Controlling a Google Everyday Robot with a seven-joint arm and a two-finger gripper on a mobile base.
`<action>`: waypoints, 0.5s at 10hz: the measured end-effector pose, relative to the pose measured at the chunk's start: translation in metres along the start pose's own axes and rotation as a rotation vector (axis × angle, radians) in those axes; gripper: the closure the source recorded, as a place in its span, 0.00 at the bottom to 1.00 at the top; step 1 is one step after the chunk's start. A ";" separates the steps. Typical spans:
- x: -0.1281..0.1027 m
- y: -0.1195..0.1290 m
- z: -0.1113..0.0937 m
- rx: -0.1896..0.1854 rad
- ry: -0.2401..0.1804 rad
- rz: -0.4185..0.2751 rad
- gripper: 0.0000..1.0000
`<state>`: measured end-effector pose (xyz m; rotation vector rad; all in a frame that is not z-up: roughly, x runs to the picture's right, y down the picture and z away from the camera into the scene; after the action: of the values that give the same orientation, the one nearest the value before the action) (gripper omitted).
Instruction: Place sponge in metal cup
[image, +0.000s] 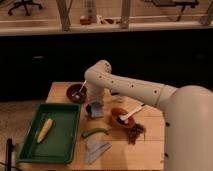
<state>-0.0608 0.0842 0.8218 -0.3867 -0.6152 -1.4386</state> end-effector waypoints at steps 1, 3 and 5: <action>0.001 -0.004 0.000 0.002 -0.004 -0.007 1.00; 0.004 -0.011 0.000 0.002 -0.013 -0.019 1.00; 0.007 -0.016 0.002 0.002 -0.026 -0.026 0.99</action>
<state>-0.0763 0.0782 0.8254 -0.3976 -0.6444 -1.4592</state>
